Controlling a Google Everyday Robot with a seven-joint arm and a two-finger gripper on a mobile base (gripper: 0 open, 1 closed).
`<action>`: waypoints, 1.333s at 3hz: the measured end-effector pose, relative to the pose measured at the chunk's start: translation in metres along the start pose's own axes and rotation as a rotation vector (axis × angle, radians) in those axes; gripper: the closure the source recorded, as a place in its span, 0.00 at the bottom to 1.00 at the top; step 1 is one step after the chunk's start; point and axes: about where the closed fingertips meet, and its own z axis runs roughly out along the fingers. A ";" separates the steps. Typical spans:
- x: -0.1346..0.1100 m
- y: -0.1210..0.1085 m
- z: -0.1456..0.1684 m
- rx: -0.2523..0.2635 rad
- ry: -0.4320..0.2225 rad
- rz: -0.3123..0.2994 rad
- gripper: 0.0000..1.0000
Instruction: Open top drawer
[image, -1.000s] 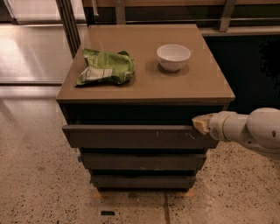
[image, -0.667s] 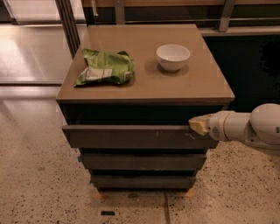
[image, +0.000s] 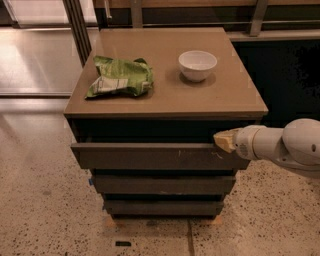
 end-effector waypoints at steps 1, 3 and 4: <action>-0.010 -0.005 0.013 0.030 -0.036 -0.017 1.00; -0.010 -0.007 0.018 0.041 -0.018 -0.018 1.00; -0.001 -0.010 0.034 0.035 0.041 -0.021 1.00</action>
Offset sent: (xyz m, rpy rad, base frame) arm 0.0141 0.0052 -0.0001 -0.0041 -0.0411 -0.0126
